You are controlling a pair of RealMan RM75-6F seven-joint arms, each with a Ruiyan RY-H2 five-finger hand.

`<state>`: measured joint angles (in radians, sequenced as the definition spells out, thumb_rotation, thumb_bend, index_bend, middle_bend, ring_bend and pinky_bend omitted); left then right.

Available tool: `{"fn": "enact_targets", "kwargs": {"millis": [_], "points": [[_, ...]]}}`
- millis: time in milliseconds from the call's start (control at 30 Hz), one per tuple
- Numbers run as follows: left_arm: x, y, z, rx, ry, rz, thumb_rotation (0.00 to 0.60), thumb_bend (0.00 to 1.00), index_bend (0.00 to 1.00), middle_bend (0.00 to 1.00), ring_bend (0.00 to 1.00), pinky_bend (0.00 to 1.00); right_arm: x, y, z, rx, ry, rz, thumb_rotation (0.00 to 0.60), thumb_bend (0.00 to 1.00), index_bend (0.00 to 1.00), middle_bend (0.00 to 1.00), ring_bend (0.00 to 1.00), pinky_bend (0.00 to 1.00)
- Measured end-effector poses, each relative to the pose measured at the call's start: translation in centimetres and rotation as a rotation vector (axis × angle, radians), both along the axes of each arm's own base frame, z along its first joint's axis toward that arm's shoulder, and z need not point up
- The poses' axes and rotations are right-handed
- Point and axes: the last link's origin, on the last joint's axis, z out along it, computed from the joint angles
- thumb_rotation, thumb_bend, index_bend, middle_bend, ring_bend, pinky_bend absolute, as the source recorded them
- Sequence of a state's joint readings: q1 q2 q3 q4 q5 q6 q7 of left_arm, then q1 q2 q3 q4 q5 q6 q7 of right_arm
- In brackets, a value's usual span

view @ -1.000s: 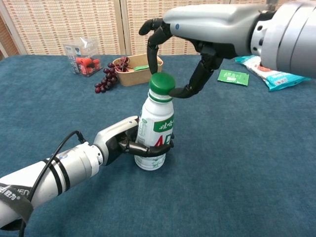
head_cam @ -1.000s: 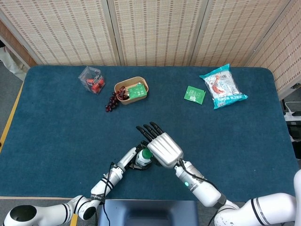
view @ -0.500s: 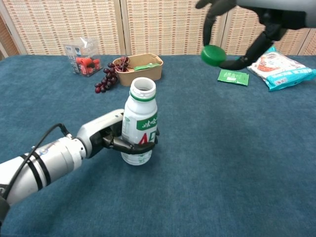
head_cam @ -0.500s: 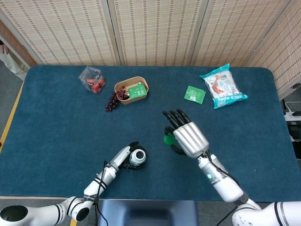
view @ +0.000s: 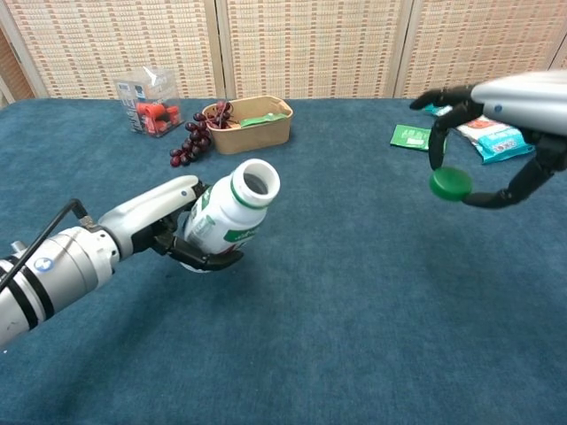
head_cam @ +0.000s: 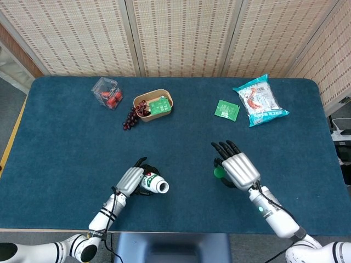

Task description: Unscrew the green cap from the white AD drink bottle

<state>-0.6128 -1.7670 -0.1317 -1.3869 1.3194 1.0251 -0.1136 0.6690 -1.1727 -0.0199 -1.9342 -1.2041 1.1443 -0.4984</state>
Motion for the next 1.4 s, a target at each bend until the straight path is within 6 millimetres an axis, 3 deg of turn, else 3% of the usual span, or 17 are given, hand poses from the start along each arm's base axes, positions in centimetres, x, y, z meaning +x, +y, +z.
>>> {"fn": "enact_targets", "kwargs": {"millis": [233, 300, 333, 400, 433, 533, 633, 733, 867, 1067, 1400], "points": [[-1.0, 0.2, -0.3, 0.242, 0.286, -0.123, 0.600, 0.96, 0.44, 0.48, 0.17, 0.00, -1.4, -0.1, -2.0, 0.034, 0.029, -0.005, 0.600, 0.22, 0.48, 0.00, 0.00, 0.00], [-1.4, 0.4, -0.6, 0.287, 0.338, -0.142, 0.600, 0.91, 0.33, 0.40, 0.13, 0.00, -1.5, -0.1, -2.3, 0.040, 0.034, -0.006, 0.600, 0.22, 0.47, 0.00, 0.00, 0.00], [-1.6, 0.5, -0.9, 0.310, 0.372, -0.151, 0.600, 0.88, 0.20, 0.34, 0.10, 0.00, -1.6, 0.0, -2.5, 0.043, 0.039, -0.005, 0.600, 0.22, 0.46, 0.00, 0.00, 0.00], [-1.7, 0.5, -1.4, 0.334, 0.418, -0.163, 0.600, 0.83, 0.03, 0.24, 0.05, 0.00, -1.7, 0.0, -2.7, 0.046, 0.044, -0.003, 0.600, 0.22, 0.44, 0.00, 0.00, 0.00], [-1.8, 0.5, -1.7, 0.343, 0.443, -0.164, 0.600, 0.81, 0.00, 0.21, 0.03, 0.00, -1.7, 0.0, -2.8, 0.046, 0.050, 0.000, 0.600, 0.22, 0.44, 0.00, 0.00, 0.00], [-2.0, 0.8, -2.1, 0.332, 0.472, -0.134, 0.600, 0.66, 0.00, 0.12, 0.00, 0.00, -1.8, 0.0, -3.2, 0.051, 0.069, 0.009, 0.600, 0.22, 0.36, 0.00, 0.00, 0.00], [-2.2, 0.8, -2.4, 0.279, 0.458, -0.091, 0.600, 0.51, 0.00, 0.01, 0.00, 0.00, -1.9, 0.0, -3.5, 0.059, 0.099, 0.022, 0.600, 0.22, 0.18, 0.00, 0.00, 0.00], [-2.1, 0.6, -2.2, 0.220, 0.420, -0.066, 0.600, 0.42, 0.00, 0.00, 0.00, 0.00, -2.0, 0.0, -3.7, 0.067, 0.122, 0.022, 0.600, 0.22, 0.08, 0.00, 0.00, 0.00], [-2.0, 0.3, -1.7, 0.146, 0.399, -0.063, 0.600, 0.37, 0.00, 0.00, 0.00, 0.00, -2.2, 0.0, -4.0, 0.084, 0.141, 0.008, 0.600, 0.23, 0.01, 0.00, 0.00, 0.00], [-1.3, -0.2, -0.8, 0.057, 0.432, -0.108, 0.600, 0.34, 0.00, 0.00, 0.00, 0.00, -2.3, -0.3, -4.2, 0.089, 0.140, -0.006, 0.600, 0.23, 0.00, 0.00, 0.00, 0.00], [1.2, 1.7, 2.8, 0.155, 0.468, -0.184, 0.600, 0.31, 0.00, 0.00, 0.00, 0.00, -2.7, -0.4, -3.0, 0.084, 0.102, -0.034, 0.600, 0.23, 0.00, 0.00, 0.00, 0.00]]}}
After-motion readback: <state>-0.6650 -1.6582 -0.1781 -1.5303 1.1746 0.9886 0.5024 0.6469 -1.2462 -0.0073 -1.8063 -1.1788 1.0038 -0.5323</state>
